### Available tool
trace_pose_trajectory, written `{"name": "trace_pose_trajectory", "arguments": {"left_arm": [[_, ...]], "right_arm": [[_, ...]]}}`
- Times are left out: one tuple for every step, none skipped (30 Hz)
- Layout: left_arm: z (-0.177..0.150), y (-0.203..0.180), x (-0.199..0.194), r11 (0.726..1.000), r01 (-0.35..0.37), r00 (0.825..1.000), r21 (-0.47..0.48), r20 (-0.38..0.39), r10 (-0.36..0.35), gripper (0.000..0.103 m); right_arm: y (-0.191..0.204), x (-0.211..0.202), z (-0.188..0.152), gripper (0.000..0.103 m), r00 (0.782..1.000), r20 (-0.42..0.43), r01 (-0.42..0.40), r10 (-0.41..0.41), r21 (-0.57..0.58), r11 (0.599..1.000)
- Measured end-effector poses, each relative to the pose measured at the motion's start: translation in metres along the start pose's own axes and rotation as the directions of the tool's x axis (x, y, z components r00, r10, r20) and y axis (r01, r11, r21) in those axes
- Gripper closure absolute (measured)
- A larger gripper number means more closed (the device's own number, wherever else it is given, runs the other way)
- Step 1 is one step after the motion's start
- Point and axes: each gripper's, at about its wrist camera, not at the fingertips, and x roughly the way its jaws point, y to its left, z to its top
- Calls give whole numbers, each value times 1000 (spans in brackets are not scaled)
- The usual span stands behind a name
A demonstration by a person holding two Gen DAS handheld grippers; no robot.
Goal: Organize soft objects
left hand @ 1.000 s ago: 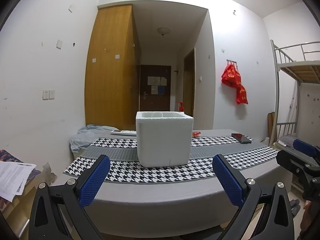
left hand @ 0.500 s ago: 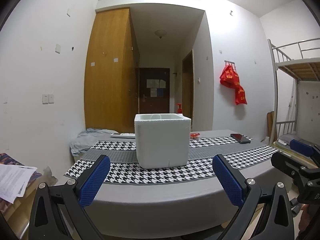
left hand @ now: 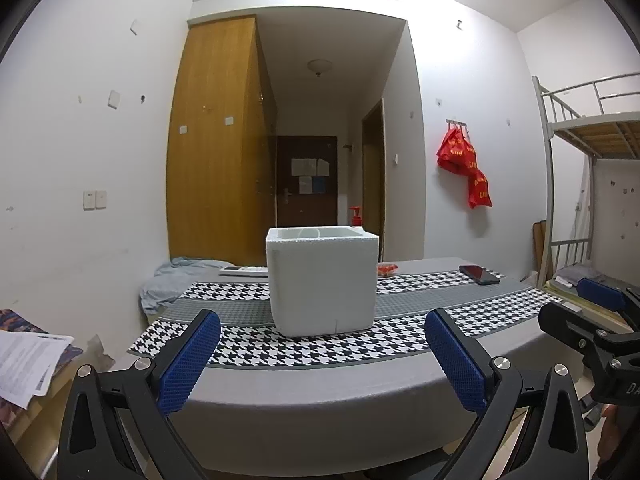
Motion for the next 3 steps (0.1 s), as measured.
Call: {"name": "trace_pose_trajectory", "arguments": {"left_arm": [[0,0,-1,1000,0,1000,0,2,0,1],[0,0,-1,1000,-2,1000,5,3,2,1],[0,-1,0,1000,-3,1000,10,1,3,1]], "right_arm": [[0,0,0,0,1000,-1,1,-1,0,1000],[1,0,0,0,1000,-2,1,-1,-1,1000],[1,0,0,0,1000,-3,1,-1,-1,1000]]}}
